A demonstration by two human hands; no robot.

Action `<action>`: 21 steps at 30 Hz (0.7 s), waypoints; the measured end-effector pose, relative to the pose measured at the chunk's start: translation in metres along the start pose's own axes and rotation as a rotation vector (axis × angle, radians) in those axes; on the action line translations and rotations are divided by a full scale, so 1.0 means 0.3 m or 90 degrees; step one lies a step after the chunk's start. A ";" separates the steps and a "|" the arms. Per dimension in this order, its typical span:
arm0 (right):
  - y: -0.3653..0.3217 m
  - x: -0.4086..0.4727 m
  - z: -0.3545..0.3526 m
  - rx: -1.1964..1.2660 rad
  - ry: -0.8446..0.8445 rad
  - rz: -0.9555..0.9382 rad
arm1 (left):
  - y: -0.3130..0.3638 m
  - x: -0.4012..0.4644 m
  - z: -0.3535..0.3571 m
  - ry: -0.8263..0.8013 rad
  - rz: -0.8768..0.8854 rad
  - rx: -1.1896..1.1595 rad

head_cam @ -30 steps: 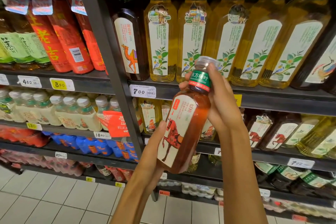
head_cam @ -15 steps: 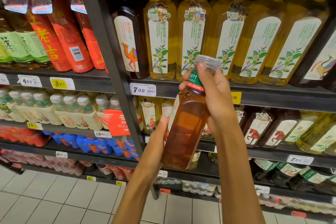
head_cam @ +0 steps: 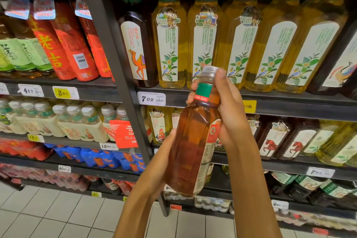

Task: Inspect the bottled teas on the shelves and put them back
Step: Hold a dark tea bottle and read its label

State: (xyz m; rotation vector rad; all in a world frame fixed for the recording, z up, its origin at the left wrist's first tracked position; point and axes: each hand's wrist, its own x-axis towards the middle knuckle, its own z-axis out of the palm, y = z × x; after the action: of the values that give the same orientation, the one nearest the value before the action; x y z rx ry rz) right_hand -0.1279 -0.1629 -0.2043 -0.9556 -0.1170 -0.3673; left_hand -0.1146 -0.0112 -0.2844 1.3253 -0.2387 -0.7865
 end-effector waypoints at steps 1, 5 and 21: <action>-0.003 0.002 -0.003 -0.009 0.018 -0.005 | 0.026 0.011 0.004 0.004 0.017 0.029; -0.009 0.013 -0.003 -0.034 0.074 -0.016 | 0.077 0.016 0.029 0.035 0.062 0.077; -0.001 0.032 -0.017 -0.056 0.010 0.014 | 0.054 0.007 0.026 0.001 0.076 0.074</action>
State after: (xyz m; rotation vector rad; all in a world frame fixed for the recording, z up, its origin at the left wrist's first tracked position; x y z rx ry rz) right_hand -0.1194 -0.1697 -0.2044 -1.0405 -0.0755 -0.3616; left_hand -0.1114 -0.0180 -0.2680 1.4070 -0.3639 -0.6793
